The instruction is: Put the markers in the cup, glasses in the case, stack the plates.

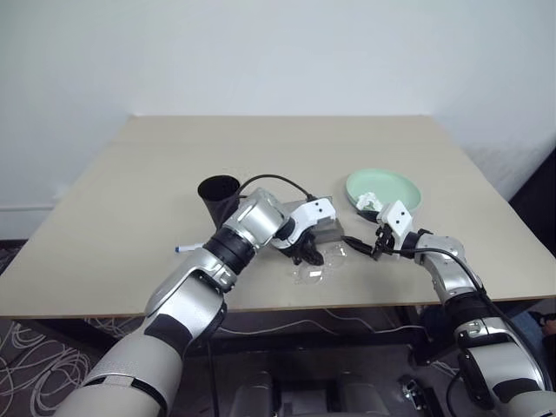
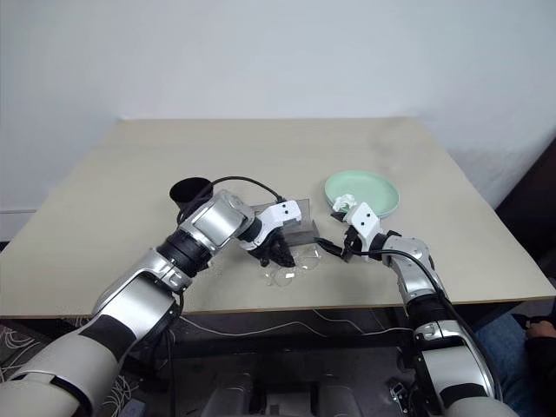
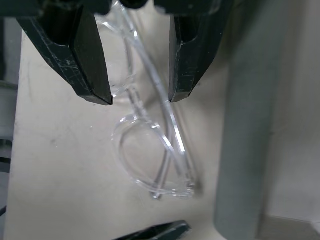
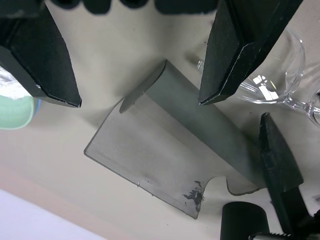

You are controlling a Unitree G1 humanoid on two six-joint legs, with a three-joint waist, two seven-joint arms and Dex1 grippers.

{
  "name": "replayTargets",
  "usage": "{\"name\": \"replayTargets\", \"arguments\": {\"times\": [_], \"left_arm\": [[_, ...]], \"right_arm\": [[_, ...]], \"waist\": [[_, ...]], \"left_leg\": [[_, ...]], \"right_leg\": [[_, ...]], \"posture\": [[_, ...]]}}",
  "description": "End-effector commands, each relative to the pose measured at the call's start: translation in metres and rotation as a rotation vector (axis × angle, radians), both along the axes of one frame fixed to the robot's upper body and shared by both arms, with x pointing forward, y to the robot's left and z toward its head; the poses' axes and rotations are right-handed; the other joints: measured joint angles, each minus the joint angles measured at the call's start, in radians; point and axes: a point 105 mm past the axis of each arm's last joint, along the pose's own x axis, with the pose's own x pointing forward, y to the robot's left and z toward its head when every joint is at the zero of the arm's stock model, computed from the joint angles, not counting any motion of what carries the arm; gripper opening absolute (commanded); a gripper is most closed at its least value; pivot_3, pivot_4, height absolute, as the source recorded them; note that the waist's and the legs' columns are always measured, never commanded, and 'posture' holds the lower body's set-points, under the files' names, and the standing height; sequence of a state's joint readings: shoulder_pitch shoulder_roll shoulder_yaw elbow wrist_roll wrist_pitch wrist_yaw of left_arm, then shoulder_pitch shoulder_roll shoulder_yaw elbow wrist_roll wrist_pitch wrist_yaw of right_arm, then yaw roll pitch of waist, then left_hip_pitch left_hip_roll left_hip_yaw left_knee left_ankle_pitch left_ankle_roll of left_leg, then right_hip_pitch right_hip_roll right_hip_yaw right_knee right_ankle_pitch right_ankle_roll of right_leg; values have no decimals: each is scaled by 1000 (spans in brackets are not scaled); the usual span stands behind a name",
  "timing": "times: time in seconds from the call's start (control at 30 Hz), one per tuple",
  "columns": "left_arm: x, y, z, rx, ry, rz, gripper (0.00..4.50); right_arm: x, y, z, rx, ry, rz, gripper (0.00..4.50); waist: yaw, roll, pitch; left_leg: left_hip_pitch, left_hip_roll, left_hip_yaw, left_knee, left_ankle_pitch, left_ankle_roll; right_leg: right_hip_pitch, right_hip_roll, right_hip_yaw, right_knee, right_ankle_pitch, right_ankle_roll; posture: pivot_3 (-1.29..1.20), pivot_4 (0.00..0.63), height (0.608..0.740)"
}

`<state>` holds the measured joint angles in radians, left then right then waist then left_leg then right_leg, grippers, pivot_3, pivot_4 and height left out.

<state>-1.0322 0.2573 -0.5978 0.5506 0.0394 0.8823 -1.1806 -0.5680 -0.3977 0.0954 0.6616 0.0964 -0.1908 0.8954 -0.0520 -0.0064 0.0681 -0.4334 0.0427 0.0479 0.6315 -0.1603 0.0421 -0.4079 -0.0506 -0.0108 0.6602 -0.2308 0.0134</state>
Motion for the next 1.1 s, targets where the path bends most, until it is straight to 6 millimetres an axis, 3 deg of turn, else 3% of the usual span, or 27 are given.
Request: {"name": "replayTargets", "arguments": {"times": [0.03,0.17,0.27,0.67,0.87,1.1], "left_arm": [[6,-4,12,-18,-42,-3,1785],[4,-4,9,-19,-32,-3,1247],[3,-4,8,-15,-31,-9,253],[3,-5,8,-19,-50,-34,119],[6,-8,27,-67,-146,-125,119],[9,-4,54,-108,-271,-215,119]], "right_arm": [[5,2,16,11,-60,7,4083],[4,2,15,10,-61,6,4083],[4,1,15,10,-61,3,4083],[4,1,15,14,-61,-2,4083],[9,-2,20,21,-86,-33,4083],[32,-20,50,96,-199,-198,4083]], "waist": [[0,0,0],[0,0,0],[0,0,0],[0,0,0],[0,0,0],[0,0,0]], "left_leg": [[0,0,0,0,0,0],[0,0,0,0,0,0],[0,0,0,0,0,0],[0,0,0,0,0,0],[0,0,0,0,0,0],[-1,0,0,-1,0,0]], "right_leg": [[0,0,0,0,0,0],[0,0,0,0,0,0],[0,0,0,0,0,0],[0,0,0,0,0,0],[0,0,0,0,0,0],[-1,0,1,0,0,0]], "posture": [[0,0,738],[0,0,738],[0,0,738],[0,0,738],[0,0,738],[0,0,738]]}}
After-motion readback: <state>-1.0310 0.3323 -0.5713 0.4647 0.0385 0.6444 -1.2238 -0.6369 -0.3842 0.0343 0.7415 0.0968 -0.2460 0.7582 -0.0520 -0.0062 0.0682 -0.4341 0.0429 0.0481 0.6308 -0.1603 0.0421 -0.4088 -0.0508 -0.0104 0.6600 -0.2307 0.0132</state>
